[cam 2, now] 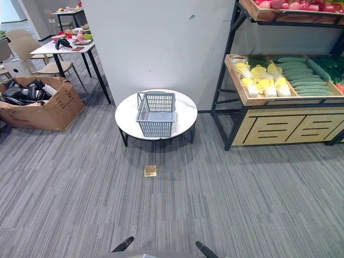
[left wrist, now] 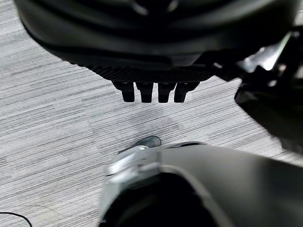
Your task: Get the vegetables into the basket
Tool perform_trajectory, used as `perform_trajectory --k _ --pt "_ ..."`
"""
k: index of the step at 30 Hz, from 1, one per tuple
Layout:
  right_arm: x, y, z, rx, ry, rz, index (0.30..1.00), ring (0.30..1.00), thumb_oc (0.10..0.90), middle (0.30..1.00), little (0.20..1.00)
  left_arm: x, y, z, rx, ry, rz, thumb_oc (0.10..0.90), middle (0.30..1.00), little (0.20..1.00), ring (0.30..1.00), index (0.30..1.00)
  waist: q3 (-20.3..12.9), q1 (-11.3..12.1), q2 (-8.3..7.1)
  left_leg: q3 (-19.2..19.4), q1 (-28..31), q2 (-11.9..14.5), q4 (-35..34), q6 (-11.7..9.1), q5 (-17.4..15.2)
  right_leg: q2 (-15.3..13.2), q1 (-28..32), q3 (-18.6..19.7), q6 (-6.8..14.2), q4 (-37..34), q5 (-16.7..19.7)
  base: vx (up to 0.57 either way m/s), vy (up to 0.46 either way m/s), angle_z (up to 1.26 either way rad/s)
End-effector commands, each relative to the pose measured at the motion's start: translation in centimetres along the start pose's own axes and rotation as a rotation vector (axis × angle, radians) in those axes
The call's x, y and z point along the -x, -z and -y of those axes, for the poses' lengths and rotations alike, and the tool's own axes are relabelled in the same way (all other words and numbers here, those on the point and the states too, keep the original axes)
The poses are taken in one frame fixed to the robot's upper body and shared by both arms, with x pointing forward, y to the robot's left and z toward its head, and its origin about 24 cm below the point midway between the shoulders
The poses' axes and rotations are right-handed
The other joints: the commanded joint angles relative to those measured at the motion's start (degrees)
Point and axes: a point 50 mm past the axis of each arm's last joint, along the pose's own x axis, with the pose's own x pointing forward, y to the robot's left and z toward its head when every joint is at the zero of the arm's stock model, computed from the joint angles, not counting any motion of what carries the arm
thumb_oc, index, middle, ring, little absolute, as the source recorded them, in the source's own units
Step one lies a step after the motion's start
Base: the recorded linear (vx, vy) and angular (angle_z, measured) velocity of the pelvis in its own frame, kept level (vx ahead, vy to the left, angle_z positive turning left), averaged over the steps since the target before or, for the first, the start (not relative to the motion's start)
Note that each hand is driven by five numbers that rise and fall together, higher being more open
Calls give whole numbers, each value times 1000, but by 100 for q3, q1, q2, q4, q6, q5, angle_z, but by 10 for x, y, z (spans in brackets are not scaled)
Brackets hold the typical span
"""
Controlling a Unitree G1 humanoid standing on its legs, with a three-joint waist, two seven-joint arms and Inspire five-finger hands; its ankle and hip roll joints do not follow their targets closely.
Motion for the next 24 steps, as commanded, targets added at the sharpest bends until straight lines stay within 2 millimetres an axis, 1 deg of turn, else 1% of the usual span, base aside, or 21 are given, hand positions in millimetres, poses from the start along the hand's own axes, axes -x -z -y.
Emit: perform_trajectory --k 1,7,12,24 --pt "-2 -27 3 10 -12 67 1000 1000 900 1000 1000 -4 -38 11 2 39 104 900 1000 1000 1000 1000 28 -63 10 342 441 97 -197 -386 -580 -270 453 -380 542 -790 219 0 0 0" --pt "-2 -28 3 12 -15 68 1000 1000 900 1000 1000 -4 -37 9 9 30 105 900 1000 1000 1000 1000 18 -62 1 356 446 97 -197 -384 -580 -277 451 -358 544 -790 229 0 1 1" --pt "-2 -24 4 -21 -17 59 1000 1000 900 1000 1000 -4 -38 11 6 34 112 900 1000 1000 1000 1000 -1 -49 -4 344 448 90 -197 -379 -589 -284 460 -366 548 -790 221 0 0 0" --pt "-2 -24 5 -17 -12 57 1000 1000 900 1000 1000 -4 -40 12 -15 33 116 900 1000 1000 1000 1000 3 -10 2 321 422 74 -197 -376 -585 -302 449 -404 560 -790 229 0 0 0"
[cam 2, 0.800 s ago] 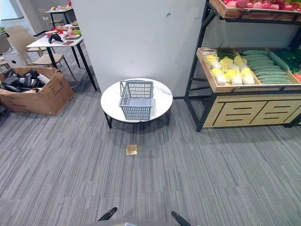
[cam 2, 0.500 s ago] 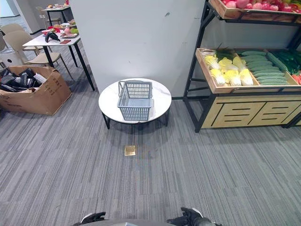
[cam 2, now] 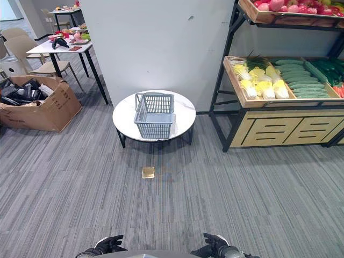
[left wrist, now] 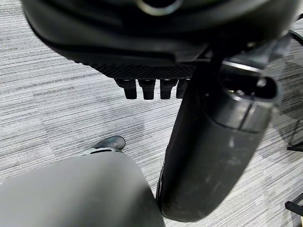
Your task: Get the vegetables into the basket
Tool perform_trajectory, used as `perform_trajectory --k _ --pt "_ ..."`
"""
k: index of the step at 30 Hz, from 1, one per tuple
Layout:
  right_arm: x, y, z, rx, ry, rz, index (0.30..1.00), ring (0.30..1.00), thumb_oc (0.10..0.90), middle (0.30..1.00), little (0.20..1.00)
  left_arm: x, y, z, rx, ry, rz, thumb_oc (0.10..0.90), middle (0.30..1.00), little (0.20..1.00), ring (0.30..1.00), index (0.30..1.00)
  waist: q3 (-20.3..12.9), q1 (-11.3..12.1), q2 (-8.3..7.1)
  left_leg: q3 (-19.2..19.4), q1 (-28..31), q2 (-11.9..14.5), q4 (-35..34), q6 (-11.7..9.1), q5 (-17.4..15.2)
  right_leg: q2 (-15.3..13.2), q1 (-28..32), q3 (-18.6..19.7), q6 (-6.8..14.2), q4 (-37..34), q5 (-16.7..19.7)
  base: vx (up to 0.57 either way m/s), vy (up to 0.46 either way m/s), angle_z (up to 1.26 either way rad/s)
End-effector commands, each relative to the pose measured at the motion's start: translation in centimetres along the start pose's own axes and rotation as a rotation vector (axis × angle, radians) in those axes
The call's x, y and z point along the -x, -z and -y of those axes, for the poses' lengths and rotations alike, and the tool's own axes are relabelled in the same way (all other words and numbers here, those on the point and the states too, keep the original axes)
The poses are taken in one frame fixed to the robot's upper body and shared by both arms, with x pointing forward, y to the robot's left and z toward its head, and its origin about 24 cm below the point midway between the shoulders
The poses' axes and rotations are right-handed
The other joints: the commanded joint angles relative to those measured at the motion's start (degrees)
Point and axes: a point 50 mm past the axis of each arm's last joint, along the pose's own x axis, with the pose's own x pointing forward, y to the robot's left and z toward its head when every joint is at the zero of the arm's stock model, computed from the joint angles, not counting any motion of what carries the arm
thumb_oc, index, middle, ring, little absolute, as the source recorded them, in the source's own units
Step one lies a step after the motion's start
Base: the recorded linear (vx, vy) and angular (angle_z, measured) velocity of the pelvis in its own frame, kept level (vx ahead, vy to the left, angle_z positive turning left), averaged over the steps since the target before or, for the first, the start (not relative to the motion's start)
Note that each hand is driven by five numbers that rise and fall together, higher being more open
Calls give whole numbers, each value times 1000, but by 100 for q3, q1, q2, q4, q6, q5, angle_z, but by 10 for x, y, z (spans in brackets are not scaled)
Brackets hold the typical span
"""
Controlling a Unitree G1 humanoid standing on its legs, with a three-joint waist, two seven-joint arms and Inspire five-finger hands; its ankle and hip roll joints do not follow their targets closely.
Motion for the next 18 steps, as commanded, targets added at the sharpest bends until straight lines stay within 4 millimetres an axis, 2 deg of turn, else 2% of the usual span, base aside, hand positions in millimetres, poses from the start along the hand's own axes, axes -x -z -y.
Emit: perform_trajectory --k 1,18 --pt "3 15 9 -9 18 -69 1000 1000 900 1000 1000 -3 -5 16 -38 42 -11 900 1000 1000 1000 1000 -5 41 79 320 167 102 31 -357 -609 -328 -107 -395 532 -5 -104 0 0 0" --pt "4 17 11 -20 18 -75 1000 1000 900 1000 1000 -3 -3 16 -51 42 -20 900 1000 1000 1000 1000 38 75 104 251 148 76 31 -349 -605 -353 -95 -486 553 -5 -113 0 0 0"
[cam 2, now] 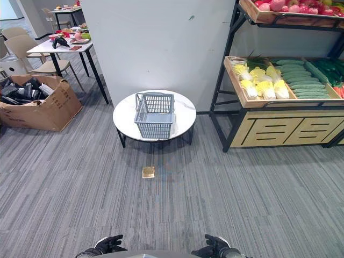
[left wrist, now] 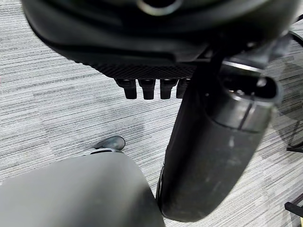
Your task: Get the vegetables into the basket
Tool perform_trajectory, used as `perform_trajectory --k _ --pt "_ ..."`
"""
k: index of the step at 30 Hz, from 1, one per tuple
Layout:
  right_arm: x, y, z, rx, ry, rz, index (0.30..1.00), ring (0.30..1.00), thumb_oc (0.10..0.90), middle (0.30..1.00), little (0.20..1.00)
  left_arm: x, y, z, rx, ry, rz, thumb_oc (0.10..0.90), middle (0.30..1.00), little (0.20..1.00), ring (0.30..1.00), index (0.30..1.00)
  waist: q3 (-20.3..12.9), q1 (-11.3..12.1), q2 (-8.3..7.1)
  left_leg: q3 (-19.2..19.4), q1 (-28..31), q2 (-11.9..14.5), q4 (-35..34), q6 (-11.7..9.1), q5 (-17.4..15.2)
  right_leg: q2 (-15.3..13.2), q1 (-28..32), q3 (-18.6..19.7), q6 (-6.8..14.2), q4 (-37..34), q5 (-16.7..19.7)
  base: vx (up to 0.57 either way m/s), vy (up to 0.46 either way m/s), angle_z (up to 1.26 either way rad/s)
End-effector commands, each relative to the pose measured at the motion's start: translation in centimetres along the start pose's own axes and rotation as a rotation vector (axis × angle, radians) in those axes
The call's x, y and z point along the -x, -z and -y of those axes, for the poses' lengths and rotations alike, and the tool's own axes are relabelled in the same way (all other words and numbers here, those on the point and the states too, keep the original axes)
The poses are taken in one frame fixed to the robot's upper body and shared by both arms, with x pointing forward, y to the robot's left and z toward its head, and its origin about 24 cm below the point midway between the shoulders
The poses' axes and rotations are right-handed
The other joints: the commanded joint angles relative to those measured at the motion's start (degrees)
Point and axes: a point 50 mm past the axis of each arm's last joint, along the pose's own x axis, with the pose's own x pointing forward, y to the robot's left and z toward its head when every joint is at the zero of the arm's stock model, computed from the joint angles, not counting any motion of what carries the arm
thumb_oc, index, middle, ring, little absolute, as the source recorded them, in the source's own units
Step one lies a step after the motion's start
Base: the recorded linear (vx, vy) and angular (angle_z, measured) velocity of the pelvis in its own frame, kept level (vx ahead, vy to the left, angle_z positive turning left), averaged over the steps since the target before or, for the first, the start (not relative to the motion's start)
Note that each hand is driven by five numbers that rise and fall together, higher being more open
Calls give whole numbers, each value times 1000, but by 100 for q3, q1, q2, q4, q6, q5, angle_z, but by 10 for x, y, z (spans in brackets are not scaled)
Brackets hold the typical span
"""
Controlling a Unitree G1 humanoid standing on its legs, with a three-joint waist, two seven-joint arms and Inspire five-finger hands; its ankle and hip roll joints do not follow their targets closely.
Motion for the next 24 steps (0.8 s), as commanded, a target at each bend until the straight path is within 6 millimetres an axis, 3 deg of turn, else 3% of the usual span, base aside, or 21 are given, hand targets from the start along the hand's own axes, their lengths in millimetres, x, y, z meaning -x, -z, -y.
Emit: perform_trajectory --k 1,24 --pt "3 12 12 41 16 -71 1000 1000 900 1000 1000 -3 -3 17 -49 43 -22 900 1000 1000 1000 1000 40 66 119 265 152 75 32 -348 -604 -352 -100 -453 551 8 -111 0 0 0" --pt "4 7 17 59 23 -69 1000 1000 900 1000 1000 -4 -11 13 -69 37 2 900 1000 1000 1000 1000 195 100 83 242 137 78 32 -311 -598 -344 -86 -505 535 8 -123 8 2 0"
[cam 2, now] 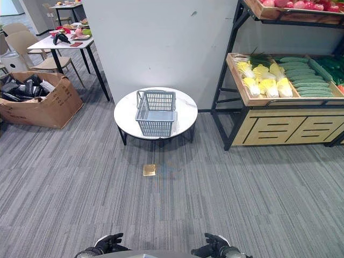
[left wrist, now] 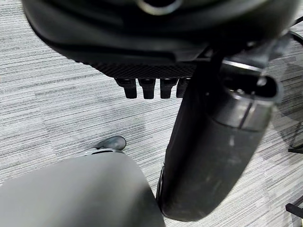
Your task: Get the vegetables into the basket
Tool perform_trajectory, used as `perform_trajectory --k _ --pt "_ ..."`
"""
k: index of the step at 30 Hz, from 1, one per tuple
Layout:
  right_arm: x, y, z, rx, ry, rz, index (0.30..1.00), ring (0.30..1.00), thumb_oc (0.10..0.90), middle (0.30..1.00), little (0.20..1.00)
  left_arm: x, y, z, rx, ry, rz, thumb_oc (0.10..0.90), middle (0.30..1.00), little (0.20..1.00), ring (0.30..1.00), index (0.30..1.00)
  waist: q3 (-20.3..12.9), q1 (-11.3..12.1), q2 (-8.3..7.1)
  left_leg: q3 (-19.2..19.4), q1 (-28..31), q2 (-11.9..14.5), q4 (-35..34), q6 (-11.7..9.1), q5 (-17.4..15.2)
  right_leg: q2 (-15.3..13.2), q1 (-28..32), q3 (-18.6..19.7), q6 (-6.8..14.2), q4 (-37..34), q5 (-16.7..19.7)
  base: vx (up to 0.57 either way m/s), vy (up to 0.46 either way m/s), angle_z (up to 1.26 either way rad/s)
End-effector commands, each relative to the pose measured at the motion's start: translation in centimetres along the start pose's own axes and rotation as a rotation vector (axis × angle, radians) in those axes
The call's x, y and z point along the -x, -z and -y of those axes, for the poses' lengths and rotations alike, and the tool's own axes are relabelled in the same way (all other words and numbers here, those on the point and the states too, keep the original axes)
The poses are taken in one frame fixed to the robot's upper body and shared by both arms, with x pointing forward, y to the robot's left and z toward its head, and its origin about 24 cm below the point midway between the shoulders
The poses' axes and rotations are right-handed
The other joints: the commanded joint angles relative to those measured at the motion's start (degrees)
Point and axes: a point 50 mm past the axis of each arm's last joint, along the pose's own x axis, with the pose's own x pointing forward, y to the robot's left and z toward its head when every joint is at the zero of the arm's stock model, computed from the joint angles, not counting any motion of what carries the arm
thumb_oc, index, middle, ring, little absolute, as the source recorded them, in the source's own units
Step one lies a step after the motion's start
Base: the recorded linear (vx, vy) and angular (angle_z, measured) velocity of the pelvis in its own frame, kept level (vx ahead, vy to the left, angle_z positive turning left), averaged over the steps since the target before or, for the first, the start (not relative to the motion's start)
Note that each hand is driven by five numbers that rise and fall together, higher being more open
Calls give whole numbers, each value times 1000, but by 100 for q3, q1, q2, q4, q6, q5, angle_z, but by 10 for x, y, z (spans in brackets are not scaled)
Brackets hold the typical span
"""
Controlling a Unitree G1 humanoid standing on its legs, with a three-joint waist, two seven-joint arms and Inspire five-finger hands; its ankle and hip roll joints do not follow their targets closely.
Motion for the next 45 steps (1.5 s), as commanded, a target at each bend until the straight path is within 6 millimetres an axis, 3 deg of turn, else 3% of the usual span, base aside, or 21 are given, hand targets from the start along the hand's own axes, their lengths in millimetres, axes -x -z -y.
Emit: perform_trajectory --k 1,8,12,36,40,43,45 --pt "4 10 16 57 23 -73 1000 1000 900 1000 1000 -4 -8 14 -66 37 -10 900 1000 1000 1000 1000 79 95 106 288 144 87 34 -303 -598 -336 -93 -454 537 19 -111 11 40 0" --pt "5 12 20 56 33 -81 1000 1000 900 1000 1000 -3 -6 13 -70 35 -13 900 1000 1000 1000 1000 131 125 100 289 81 28 34 -226 -661 -415 -127 -485 622 19 -35 51 108 2" --pt "4 3 22 60 43 -54 1000 1000 900 1000 1000 -3 -14 3 -64 1 13 900 1000 1000 1000 1000 298 150 68 443 -44 -18 34 -87 -666 -486 -390 -267 723 174 105 54 263 -12" --pt "2 -7 17 52 29 -17 1000 1000 900 1000 1000 -2 -12 -5 -51 -26 6 900 1000 1000 1000 1000 418 162 -10 643 -75 -79 34 -11 -729 -556 -642 -97 866 430 292 32 55 -11" --pt "1 -27 21 37 47 57 1000 1000 900 1000 1000 -3 -35 -13 -115 -51 80 900 1000 1000 1000 1000 773 161 -68 667 -468 -83 378 129 -820 -615 -1306 -45 956 1281 434 -31 126 -10" --pt "1 -33 22 1 46 93 1000 1000 900 1000 1000 -3 -37 -15 -114 -62 83 900 1000 1000 1000 1000 921 116 -39 679 -520 -63 449 175 -848 -614 -1797 39 969 2151 477 -17 117 -21" --pt "1 -38 23 -25 56 124 1000 1000 900 1000 1000 -3 -35 -16 -104 -69 82 900 1000 1000 1000 1000 950 108 -27 683 -499 -61 458 162 -855 -572 -1973 112 938 2185 477 40 56 -6"
